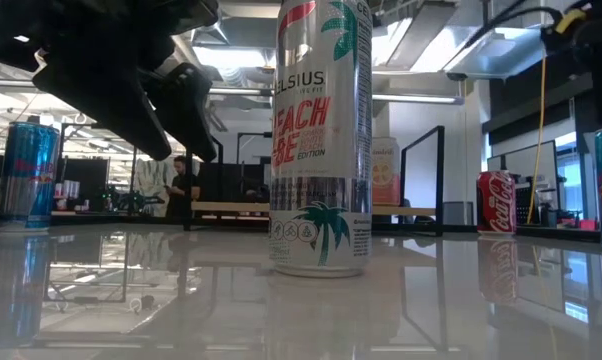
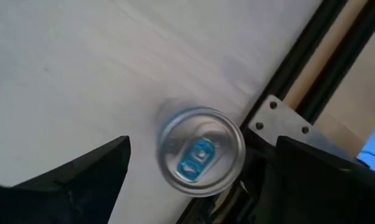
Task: Place canned beverage on shelf
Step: Put the right blue soda can on the shelf
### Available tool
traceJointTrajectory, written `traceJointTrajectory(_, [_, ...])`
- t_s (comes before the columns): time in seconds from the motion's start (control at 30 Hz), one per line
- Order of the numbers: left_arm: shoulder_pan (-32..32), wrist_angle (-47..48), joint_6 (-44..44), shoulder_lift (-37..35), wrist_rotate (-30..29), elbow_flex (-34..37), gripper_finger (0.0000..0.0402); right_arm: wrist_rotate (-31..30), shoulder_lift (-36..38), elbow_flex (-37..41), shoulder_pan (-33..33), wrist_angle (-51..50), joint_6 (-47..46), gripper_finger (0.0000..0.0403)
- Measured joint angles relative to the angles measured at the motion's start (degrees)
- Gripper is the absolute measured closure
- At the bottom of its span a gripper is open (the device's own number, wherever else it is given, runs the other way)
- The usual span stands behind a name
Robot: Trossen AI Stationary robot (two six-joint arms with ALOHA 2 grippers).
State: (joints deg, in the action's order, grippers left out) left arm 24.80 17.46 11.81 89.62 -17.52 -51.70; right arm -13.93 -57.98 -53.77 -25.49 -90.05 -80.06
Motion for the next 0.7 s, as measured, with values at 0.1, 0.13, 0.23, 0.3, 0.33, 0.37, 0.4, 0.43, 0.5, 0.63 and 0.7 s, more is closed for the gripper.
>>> traceJointTrajectory(0.1, [0.00,-0.07,-0.01,0.00,0.00,0.00,0.0056,0.92,0.42,1.74,0.01,0.02,-0.54,0.0006])
traceJointTrajectory(0.13, [0.00,-0.09,-0.10,0.00,-0.02,0.00,0.0056,1.02,0.46,2.17,0.01,0.13,-0.54,0.0006])
traceJointTrajectory(0.23, [0.00,-0.08,-0.25,0.00,-0.56,0.00,0.0056,1.09,0.51,3.27,0.00,1.47,-0.52,0.0006])
traceJointTrajectory(0.3, [0.00,-0.06,-0.28,0.00,-1.45,0.00,0.0056,1.65,0.48,4.02,0.02,2.81,-0.46,0.0008])
traceJointTrajectory(0.33, [-0.02,-0.04,-0.30,0.00,-1.53,0.00,0.0056,1.96,0.48,4.50,0.00,3.38,-0.28,0.0011])
traceJointTrajectory(0.37, [-0.02,-0.05,-0.32,0.00,-1.55,0.00,0.0056,2.42,0.50,5.13,0.00,3.97,0.13,0.0016])
traceJointTrajectory(0.4, [-0.02,-0.05,-0.34,0.00,-1.55,0.00,0.0056,2.98,0.51,5.81,0.01,4.65,0.63,0.0023])
traceJointTrajectory(0.43, [-0.02,-0.05,-0.34,0.00,-1.55,0.00,0.0056,3.46,0.48,6.45,-0.01,5.27,0.86,0.0033])
traceJointTrajectory(0.5, [-0.02,-0.03,-0.34,0.00,-1.55,0.00,0.0056,3.69,0.43,7.31,0.02,5.94,1.45,0.0057])
traceJointTrajectory(0.63, [-0.02,-0.04,-0.36,0.00,-1.55,0.00,0.0056,3.31,0.35,7.27,0.02,5.86,2.56,0.0118])
traceJointTrajectory(0.7, [-0.02,-0.05,-0.36,0.00,-1.55,0.00,0.0056,2.89,0.37,7.20,0.01,5.94,3.14,0.0149])
